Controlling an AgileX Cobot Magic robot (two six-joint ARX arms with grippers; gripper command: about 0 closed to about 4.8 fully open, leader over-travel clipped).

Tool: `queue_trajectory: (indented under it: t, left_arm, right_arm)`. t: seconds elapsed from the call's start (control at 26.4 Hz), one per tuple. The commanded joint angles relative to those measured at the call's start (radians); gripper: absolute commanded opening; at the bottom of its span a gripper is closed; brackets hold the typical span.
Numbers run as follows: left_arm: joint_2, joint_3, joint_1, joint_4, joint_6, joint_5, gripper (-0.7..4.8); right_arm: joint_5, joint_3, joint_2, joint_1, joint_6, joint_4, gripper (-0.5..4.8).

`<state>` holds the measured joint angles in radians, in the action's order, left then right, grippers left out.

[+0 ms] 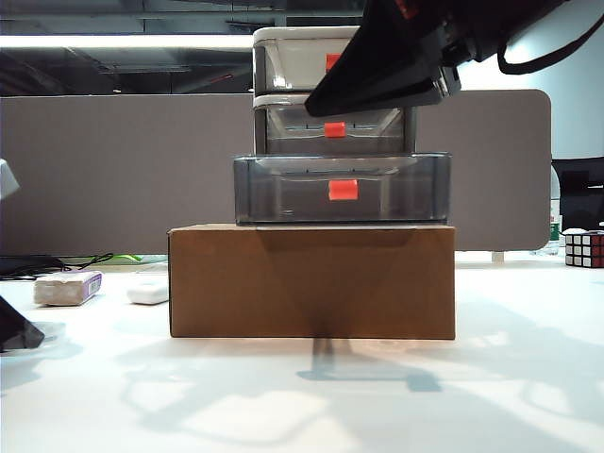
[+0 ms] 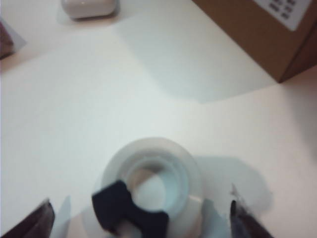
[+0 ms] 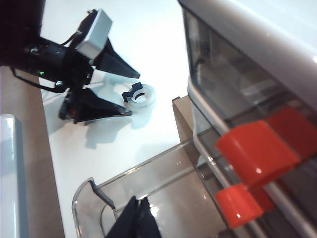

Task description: Open the third layer of the drawer on the table, pick up the transparent tape on the table and put it in, and finally close the drawer.

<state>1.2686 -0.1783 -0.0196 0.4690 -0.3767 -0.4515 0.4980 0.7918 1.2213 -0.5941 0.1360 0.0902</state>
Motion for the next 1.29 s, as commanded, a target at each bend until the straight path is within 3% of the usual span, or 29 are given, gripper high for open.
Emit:
queue_trajectory:
  t: [0.04,0.42,0.64,0.98,1.17,1.29]
  left_arm:
    - [0.056,-0.033,0.005,0.031,-0.020,0.008,4.79]
    - [0.222,-0.076,0.006,0.042,-0.015,-0.025,4.79]
    - [0.222,-0.075,0.019,0.014,-0.015,-0.069,4.72]
    - [0.222,-0.075,0.019,-0.042,-0.014,-0.108,1.58]
    - [0.219,-0.076,0.019,-0.002,-0.016,-0.143,1.10]
    - [0.182,-0.076,0.019,0.027,-0.005,-0.198,1.08]
  right_arm:
    - [0.003,-0.002,-0.003,-0.001,0.003,-0.004,-0.05]
    - [0.002,-0.023,-0.003,0.000,0.023,0.009,-0.05]
    - [0.001,-0.023,-0.003,0.000,0.023,0.005,-0.05]
    - [0.001,-0.023,-0.004,0.000,0.023,0.003,-0.05]
    - [0.001,-0.023,-0.004,0.000,0.023,0.003,-0.05]
    - [0.002,-0.023,-0.005,0.000,0.022,0.003,-0.05]
